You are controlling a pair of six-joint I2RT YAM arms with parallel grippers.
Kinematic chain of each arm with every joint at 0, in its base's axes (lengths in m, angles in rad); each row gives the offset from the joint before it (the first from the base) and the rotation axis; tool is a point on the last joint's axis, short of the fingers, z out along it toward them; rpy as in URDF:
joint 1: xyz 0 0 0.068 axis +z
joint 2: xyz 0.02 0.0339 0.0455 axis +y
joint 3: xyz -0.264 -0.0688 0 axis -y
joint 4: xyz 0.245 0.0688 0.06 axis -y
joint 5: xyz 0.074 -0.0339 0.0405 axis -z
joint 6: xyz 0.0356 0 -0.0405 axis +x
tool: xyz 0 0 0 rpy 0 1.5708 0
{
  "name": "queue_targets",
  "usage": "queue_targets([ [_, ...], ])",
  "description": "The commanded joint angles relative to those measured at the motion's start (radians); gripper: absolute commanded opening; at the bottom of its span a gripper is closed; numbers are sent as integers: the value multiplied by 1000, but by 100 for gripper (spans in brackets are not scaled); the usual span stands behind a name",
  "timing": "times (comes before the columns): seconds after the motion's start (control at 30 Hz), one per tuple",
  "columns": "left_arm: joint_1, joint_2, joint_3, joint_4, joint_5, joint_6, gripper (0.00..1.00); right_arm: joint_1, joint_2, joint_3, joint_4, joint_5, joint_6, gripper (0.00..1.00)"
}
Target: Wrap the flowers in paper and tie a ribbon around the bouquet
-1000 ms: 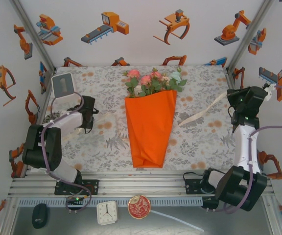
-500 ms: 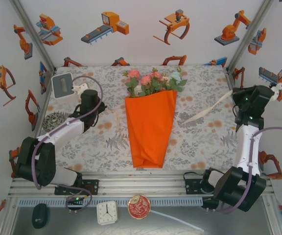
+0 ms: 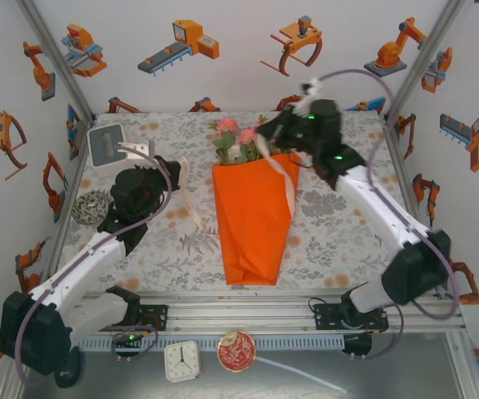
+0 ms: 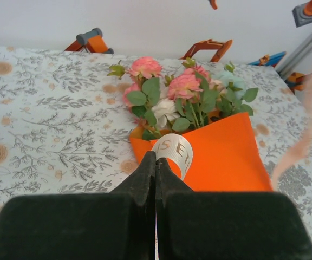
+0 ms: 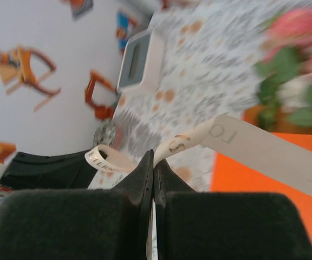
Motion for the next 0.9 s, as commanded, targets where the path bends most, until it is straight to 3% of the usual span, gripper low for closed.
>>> queue_targets([
  [0.0,-8,-51,-25,0,-29,47,0,132,192,160,-50,10,-48,21],
  [0.07,-8,-75,-16,-32,-36,59,0,176,287,320,-205,10,-116,40],
  [0.13,-9,-96,-3,-62,-28,69,0,183,301,376,-281,41,-167,55],
  [0.23,-9,-113,-5,-39,14,78,0,152,221,303,-242,90,-180,62],
  [0.4,-32,-68,35,49,250,91,0,65,78,148,-187,72,-172,63],
  [0.53,-145,90,180,30,339,210,0,-18,-57,-32,-96,76,-120,60],
  [0.63,-231,283,388,-74,329,326,0,-67,-200,-185,-72,231,-77,60],
  [0.77,-267,565,571,-37,375,309,0,-112,-378,-407,-82,481,6,60],
  [0.87,-312,702,613,42,321,312,14,-150,-458,-493,-158,539,30,60],
])
